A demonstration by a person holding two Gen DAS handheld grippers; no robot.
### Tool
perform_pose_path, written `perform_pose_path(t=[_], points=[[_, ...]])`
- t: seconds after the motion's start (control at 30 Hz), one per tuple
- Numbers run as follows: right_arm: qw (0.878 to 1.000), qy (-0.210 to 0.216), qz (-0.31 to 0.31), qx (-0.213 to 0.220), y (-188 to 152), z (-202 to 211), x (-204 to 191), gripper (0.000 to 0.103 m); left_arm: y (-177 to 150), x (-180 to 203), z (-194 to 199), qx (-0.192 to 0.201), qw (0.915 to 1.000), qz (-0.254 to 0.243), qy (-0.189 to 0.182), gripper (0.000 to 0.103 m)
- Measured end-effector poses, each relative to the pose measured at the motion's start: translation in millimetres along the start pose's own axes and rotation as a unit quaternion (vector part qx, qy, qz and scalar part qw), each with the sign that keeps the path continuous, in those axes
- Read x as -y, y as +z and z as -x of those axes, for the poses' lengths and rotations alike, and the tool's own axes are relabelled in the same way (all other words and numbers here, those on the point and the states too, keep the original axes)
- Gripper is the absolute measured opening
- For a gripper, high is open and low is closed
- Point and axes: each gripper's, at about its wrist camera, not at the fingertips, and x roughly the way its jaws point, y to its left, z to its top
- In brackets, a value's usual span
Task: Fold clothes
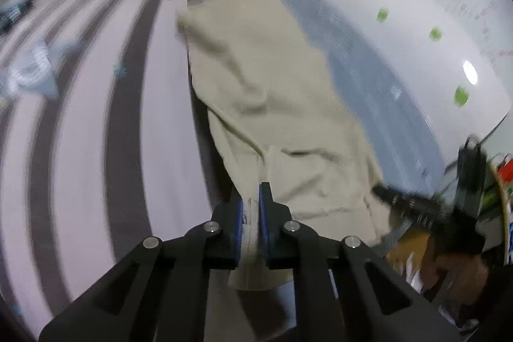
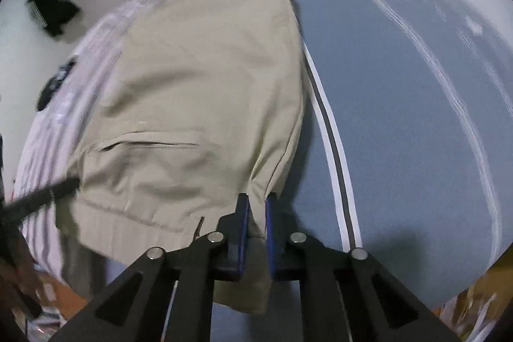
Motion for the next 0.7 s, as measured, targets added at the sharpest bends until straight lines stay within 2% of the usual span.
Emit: perform_pose_path(t=[0.03,0.1,0.17,0.2,0.3,0.33,0.37,0.43,0.5,0.6,0.67,0.7], points=[[1.0,0.004,0.005,0.017,2,14,-6,0.006,-3,2,9,0.007,0.9999,0.003,0.007,0.007],[1.0,0.013,0.011,0.023,-5,32,-16,0.006,-22,3,-7,-0.023,0.9994,0.006,0.023,0.007],[1.0,0.005,0.004,-0.019,-27,15,-13,0.006,-60,-12,-36,-0.093,0.9943,0.028,0.044,0.007],[0.999,0.001,0.001,-0.039,-39,7,-12,0.006,-71,-15,-45,-0.109,0.9924,0.034,0.046,0.007],[0.998,-0.013,0.004,-0.063,-60,-8,-16,0.006,-66,-15,-34,-0.082,0.9949,0.046,0.035,0.01],[0.998,-0.01,0.003,-0.054,-56,-3,-20,0.007,-61,-17,-30,-0.075,0.9949,0.058,0.034,0.017],[0.999,0.0,-0.002,-0.049,-51,1,-21,0.009,-57,-18,-27,-0.073,0.9944,0.064,0.042,0.03],[0.999,-0.013,0.004,-0.045,-45,3,-24,0.015,-50,-24,-23,-0.071,0.9937,0.072,0.049,0.042],[0.999,-0.02,0.007,-0.04,-37,2,-26,0.017,-43,-29,-17,-0.054,0.9943,0.077,0.05,0.042],[1.0,-0.023,0.003,-0.021,-22,4,-28,0.026,-34,-27,-12,-0.027,0.9956,0.07,0.057,0.05],[1.0,-0.023,-0.004,0.001,-9,7,-30,0.041,-24,-29,-17,-0.021,0.9955,0.071,0.059,0.051],[1.0,-0.026,-0.006,0.012,-2,7,-32,0.043,-21,-30,-25,-0.021,0.9954,0.072,0.06,0.051]])
